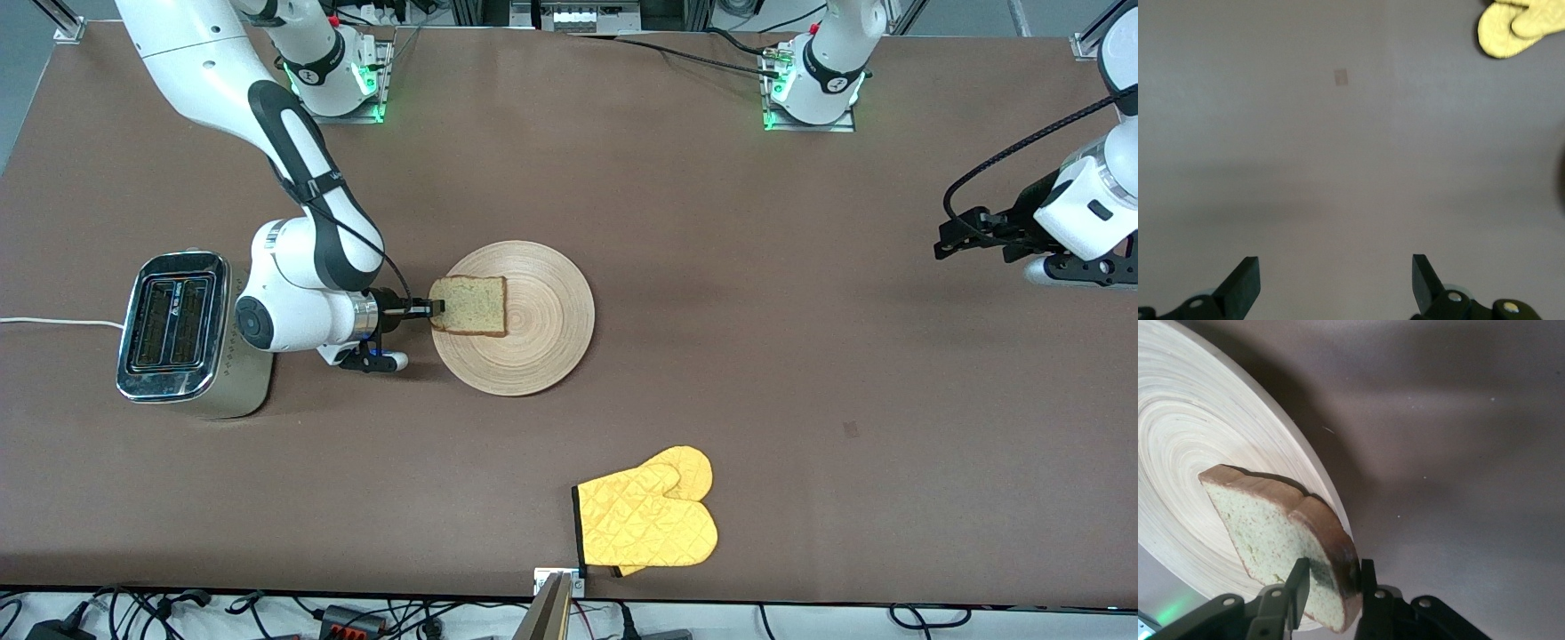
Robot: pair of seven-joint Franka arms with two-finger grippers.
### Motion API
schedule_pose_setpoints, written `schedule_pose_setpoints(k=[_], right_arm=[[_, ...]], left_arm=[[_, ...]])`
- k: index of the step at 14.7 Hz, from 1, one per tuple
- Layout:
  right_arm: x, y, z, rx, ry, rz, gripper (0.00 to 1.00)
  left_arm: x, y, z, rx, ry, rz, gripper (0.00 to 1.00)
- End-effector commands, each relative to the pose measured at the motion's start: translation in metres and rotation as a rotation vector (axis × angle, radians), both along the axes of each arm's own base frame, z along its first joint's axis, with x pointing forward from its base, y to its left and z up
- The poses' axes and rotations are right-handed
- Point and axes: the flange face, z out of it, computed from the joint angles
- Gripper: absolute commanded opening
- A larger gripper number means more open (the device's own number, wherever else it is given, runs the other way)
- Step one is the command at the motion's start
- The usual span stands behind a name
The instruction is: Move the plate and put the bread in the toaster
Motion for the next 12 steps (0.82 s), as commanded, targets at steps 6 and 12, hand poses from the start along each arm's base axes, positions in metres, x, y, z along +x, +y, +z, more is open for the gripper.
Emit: schedule_pose_setpoints(k=[6, 12], right_arm=[[0.006, 0.001, 0.008, -0.024, -0.026, 0.034, 0.01], [0.041, -0.026, 0.107, -0.151, -0.047, 0.099, 0.0]], left_arm=[[-0.014, 0.003, 0.071, 0.075, 0.0, -0.01, 1.0], [-0.01, -0.006, 0.078, 0.07, 0.006, -0.025, 1.0]])
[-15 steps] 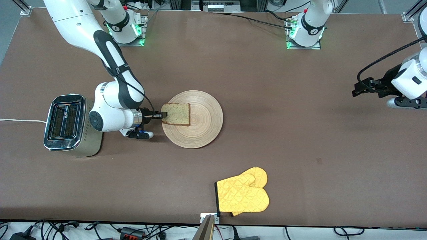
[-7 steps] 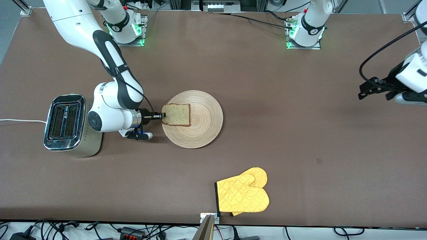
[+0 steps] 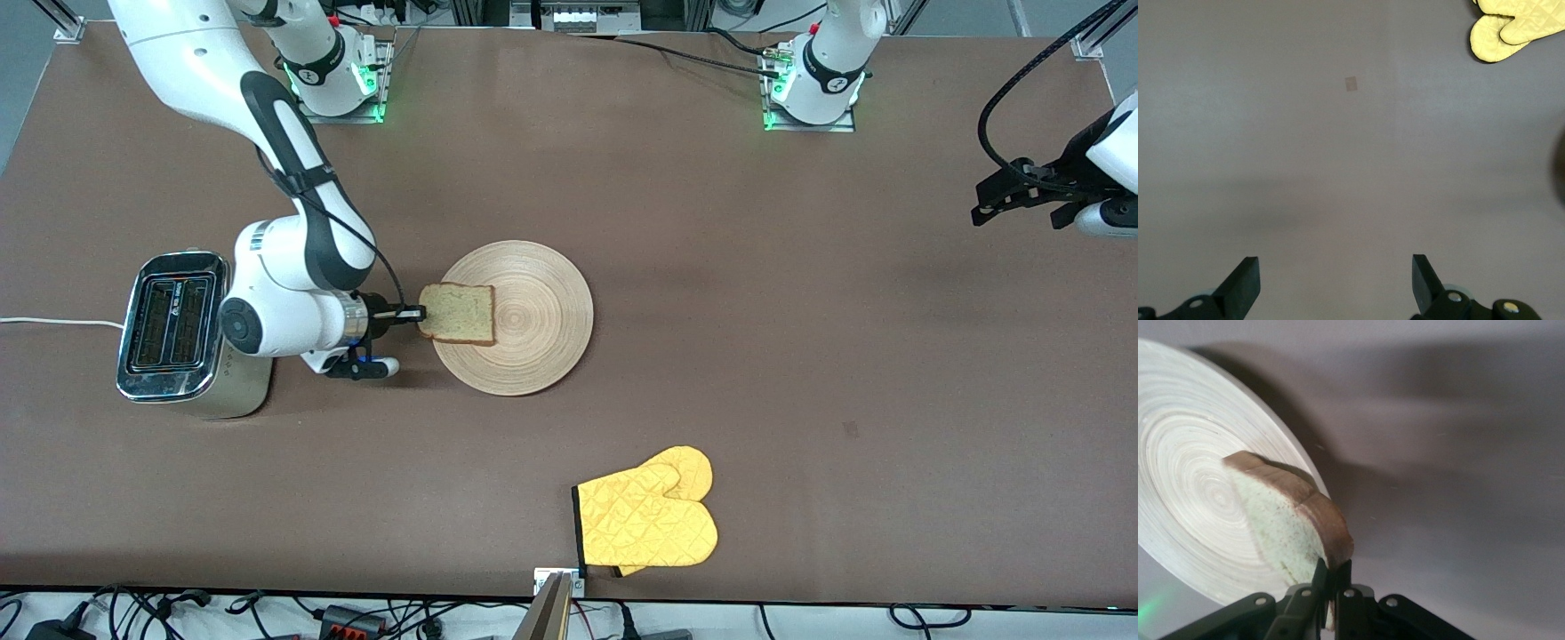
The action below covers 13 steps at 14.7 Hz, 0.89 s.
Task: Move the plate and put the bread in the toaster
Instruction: 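Lift the bread with the right gripper over the toaster slot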
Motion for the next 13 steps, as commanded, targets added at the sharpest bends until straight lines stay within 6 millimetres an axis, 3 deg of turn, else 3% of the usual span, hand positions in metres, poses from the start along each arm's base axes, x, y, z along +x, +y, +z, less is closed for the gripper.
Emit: schedule_pose_setpoints(k=[1, 4, 9, 13], right_arm=[[0.02, -0.018, 0.074, -0.101, 0.001, 0.031, 0.0], [0.034, -0.06, 0.132, -0.207, 0.023, 0.035, 0.0], [0.035, -0.124, 0.207, -0.477, 0.032, 0.045, 0.0], [0.031, -0.151, 0.248, -0.703, -0.019, 0.077, 0.0]], left_arm=[[0.004, -0.003, 0.003, 0.025, 0.019, -0.004, 1.0], [0.004, 0.003, -0.003, 0.022, 0.039, 0.003, 1.0], [0.005, -0.004, -0.002, 0.024, 0.035, -0.008, 1.0], [0.005, -0.005, -0.001, 0.021, 0.029, -0.014, 1.0]])
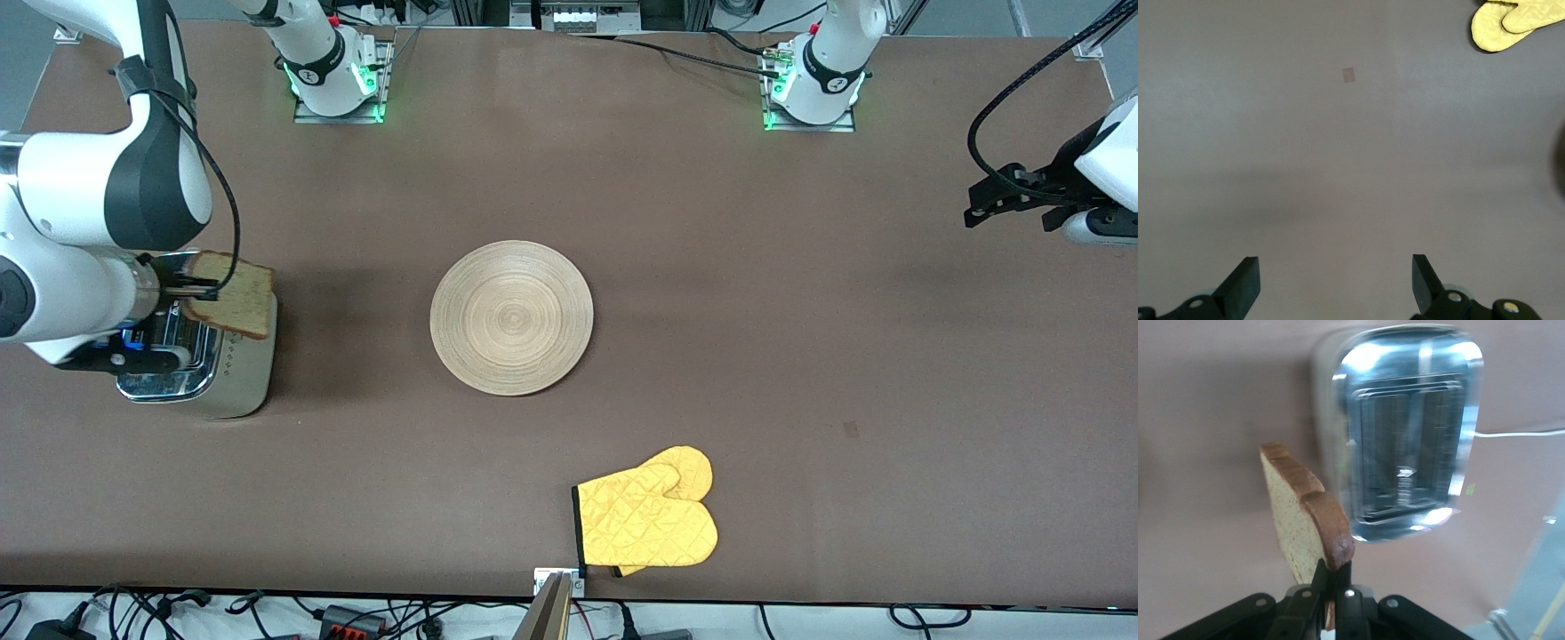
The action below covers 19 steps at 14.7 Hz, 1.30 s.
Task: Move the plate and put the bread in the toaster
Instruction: 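Lift the bread with the right gripper over the toaster slot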
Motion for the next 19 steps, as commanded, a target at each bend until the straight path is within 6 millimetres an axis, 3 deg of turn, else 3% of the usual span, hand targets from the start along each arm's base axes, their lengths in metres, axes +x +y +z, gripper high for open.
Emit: schedule_pose_setpoints(k=[1, 2, 6, 11, 19], right_arm=[[-0.001, -0.017, 0.024, -0.161, -0.018, 0.052, 0.0], [0.002, -0.023, 0.025, -0.177, -0.022, 0.078, 0.0], [0.004, -0.034, -0.006, -0.194, -0.02, 0.121, 0.0], [0.002, -0.036, -0.009, -0.235, -0.012, 0.118, 0.0], [0.001, -0.046, -0.031, -0.222, 0.02, 0.098, 0.0]], left_arm=[[0.003, -0.003, 0.008, 0.021, -0.002, -0.011, 1.0], [0.003, -0.004, 0.009, 0.019, -0.002, -0.014, 1.0], [0.003, -0.006, 0.01, 0.019, -0.004, -0.017, 1.0], [0.003, -0.008, 0.01, 0.018, -0.006, -0.023, 1.0], [0.003, -0.008, 0.01, 0.018, -0.006, -0.023, 1.0]])
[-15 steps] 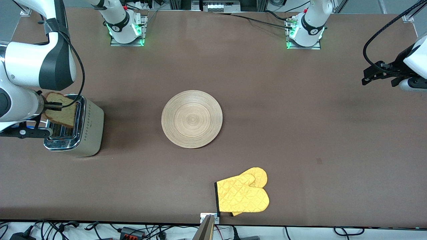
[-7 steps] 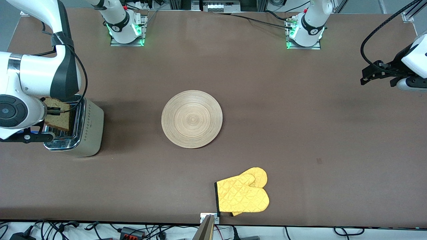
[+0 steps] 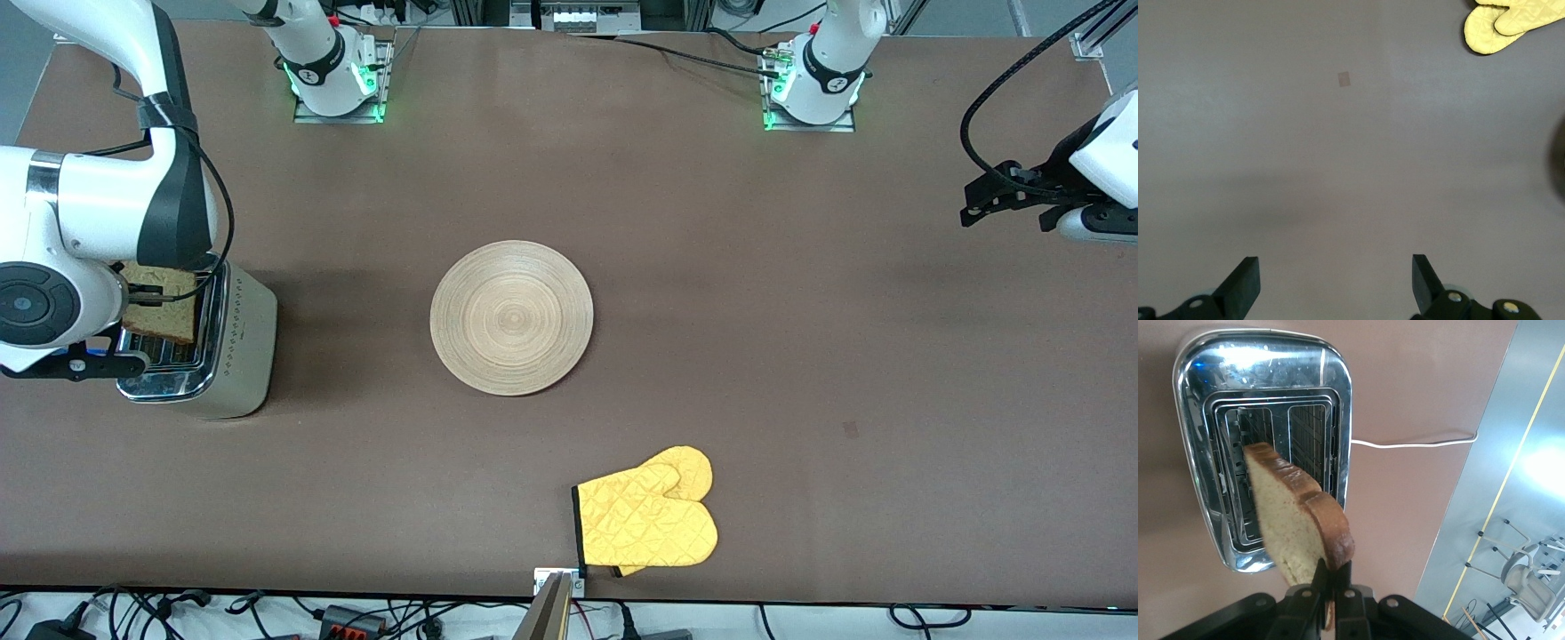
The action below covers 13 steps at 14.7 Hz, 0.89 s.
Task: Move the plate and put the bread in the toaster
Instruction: 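Lower the bread into the toaster slot with the right gripper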
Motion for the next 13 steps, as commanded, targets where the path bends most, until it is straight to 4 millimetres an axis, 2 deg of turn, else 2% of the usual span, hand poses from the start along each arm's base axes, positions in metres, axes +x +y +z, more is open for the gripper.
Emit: schedule_pose_setpoints(k=[1, 5, 10, 13], right_arm=[[-0.002, -0.002, -0.004, 0.001, -0.005, 0.001, 0.0], [0.0, 0.002, -0.019, -0.007, -0.025, -0.012, 0.0], [0.005, 0.006, -0.021, 0.036, -0.083, -0.028, 0.0], [0.011, -0.007, -0.015, 0.049, -0.116, -0.025, 0.0]], left_arm=[[0.003, -0.001, 0.006, 0.018, 0.004, -0.009, 1.0], [0.003, -0.001, 0.006, 0.018, 0.004, -0.009, 1.0], [0.003, -0.001, 0.006, 0.016, 0.004, -0.009, 1.0], [0.003, -0.001, 0.006, 0.016, 0.004, -0.009, 1.0]])
